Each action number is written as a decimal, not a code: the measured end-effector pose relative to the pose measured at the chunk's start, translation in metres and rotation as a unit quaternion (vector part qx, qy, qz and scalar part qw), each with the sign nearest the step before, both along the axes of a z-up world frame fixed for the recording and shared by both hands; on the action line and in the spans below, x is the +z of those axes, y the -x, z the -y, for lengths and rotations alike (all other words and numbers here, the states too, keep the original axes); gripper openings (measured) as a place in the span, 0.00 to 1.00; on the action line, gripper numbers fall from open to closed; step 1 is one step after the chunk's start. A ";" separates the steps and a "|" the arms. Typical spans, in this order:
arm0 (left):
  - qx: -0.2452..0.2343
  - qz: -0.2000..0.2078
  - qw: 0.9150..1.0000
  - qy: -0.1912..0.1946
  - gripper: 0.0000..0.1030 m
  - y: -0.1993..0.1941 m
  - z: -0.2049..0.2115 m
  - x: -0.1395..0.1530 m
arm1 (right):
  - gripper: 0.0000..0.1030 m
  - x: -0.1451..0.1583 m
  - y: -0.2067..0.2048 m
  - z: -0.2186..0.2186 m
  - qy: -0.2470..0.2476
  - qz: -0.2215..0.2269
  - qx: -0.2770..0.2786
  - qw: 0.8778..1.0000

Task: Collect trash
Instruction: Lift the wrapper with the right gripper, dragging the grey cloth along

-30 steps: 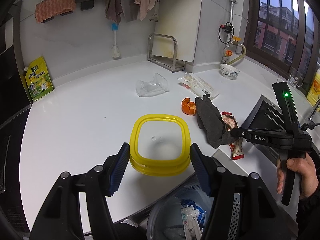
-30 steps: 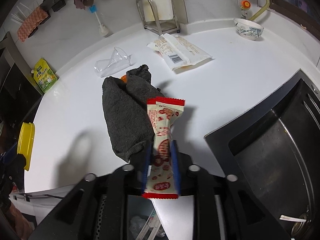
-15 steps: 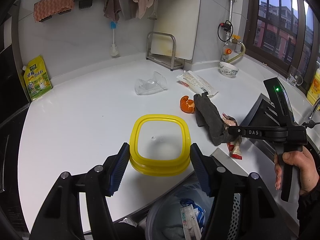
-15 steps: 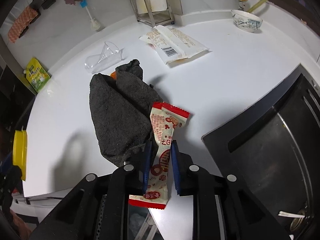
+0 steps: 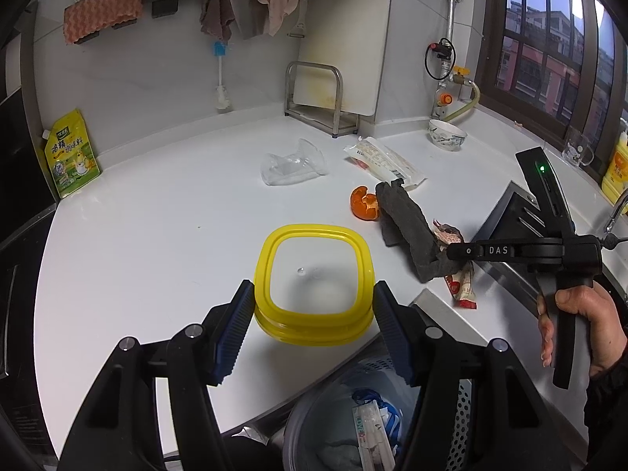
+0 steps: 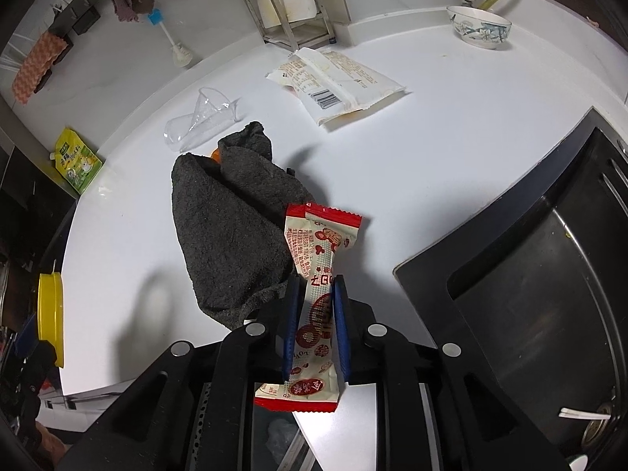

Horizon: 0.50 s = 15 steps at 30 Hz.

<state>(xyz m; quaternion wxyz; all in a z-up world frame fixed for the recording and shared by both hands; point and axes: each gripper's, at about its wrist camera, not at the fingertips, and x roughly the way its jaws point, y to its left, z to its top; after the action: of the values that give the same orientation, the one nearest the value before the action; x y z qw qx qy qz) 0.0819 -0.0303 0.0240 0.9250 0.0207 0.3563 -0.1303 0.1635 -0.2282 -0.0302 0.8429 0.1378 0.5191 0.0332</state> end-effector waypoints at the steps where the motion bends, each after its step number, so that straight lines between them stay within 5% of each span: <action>1: -0.001 0.000 1.000 0.000 0.58 0.000 0.001 0.000 | 0.16 0.000 0.000 0.001 -0.002 -0.001 -0.001 1.000; 4: -0.002 0.000 1.000 0.000 0.58 0.001 0.002 -0.001 | 0.16 -0.001 -0.002 0.003 -0.011 -0.003 -0.004 1.000; 10: -0.002 0.000 1.000 0.001 0.58 0.001 0.002 -0.001 | 0.33 -0.001 -0.003 0.009 -0.025 -0.003 -0.014 1.000; 15: -0.002 -0.001 1.000 0.001 0.58 0.001 0.002 -0.002 | 0.33 -0.002 -0.005 0.016 -0.044 -0.005 -0.028 0.999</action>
<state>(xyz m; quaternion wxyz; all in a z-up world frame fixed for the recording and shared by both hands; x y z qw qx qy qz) 0.0808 -0.0321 0.0222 0.9244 0.0209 0.3569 -0.1326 0.1686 -0.2445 -0.0319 0.8342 0.1893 0.5171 0.0319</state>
